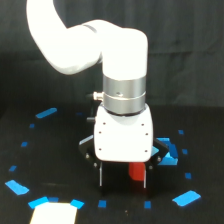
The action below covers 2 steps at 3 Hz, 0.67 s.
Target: Pick up the red object from the table
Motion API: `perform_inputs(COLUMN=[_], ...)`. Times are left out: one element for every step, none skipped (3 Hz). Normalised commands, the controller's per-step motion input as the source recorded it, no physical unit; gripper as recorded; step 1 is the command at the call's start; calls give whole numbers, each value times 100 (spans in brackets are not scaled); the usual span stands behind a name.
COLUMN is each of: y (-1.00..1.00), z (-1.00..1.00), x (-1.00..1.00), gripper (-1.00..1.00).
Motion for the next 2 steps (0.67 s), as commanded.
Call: perform_inputs(y=[78,100], z=[-27,-53], x=[8,12], gripper=[-100,-89])
